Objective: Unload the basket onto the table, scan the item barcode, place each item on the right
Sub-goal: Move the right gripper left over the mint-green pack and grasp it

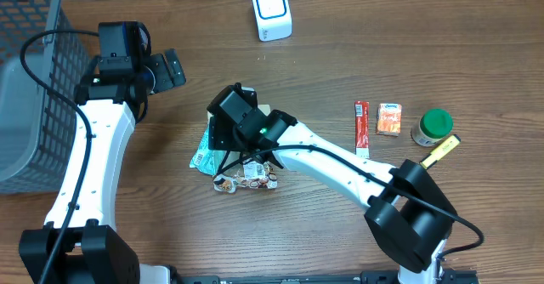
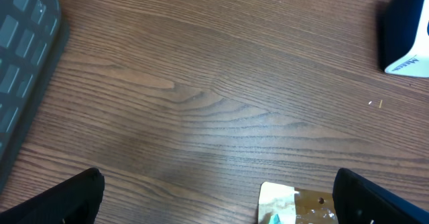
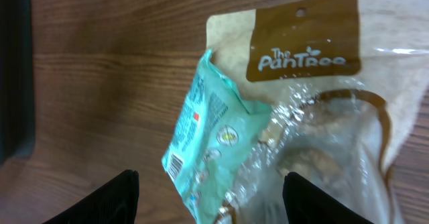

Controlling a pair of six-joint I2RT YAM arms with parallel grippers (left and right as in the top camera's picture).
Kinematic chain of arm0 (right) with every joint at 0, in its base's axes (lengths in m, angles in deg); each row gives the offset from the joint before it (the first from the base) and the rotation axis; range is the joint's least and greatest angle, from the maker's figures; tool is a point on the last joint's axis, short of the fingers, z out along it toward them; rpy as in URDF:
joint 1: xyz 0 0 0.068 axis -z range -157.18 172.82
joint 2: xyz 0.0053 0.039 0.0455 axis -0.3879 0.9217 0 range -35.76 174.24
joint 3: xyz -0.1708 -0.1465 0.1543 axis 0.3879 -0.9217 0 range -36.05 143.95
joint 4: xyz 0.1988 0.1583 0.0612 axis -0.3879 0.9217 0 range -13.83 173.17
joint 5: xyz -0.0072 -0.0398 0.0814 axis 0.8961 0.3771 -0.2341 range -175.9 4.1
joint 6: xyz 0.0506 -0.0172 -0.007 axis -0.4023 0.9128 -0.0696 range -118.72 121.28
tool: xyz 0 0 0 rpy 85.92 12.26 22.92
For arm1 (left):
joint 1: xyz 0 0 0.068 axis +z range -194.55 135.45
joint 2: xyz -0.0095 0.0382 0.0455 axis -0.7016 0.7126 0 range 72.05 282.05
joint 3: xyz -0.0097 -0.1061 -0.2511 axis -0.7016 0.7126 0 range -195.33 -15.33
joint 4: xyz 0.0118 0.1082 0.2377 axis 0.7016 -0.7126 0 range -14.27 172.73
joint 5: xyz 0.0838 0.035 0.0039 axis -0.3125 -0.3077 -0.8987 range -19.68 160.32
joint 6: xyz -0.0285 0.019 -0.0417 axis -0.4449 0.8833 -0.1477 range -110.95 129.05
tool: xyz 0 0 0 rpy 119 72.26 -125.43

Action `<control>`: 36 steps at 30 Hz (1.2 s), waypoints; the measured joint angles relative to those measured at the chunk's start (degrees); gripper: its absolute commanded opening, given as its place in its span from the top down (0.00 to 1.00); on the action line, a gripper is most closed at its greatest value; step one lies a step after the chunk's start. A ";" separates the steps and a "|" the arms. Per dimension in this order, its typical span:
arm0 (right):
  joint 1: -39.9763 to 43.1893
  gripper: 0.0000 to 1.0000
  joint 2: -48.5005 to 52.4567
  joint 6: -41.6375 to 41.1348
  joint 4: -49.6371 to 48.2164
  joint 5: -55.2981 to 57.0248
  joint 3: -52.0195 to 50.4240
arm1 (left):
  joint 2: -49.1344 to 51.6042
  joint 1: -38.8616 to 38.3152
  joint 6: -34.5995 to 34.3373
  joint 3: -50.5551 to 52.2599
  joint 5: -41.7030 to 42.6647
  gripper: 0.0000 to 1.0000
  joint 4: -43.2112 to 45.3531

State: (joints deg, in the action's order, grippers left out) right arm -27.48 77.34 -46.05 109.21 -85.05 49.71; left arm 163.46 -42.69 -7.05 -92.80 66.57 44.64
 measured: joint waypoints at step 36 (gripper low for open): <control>13.97 0.96 -10.08 5.14 17.33 -0.52 -0.28 | 0.00 0.00 0.00 0.00 -0.02 0.00 0.02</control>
State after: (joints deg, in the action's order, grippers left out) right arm -13.51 67.27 -40.91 126.54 -85.58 49.42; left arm 163.46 -42.69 -7.05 -92.80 66.55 44.66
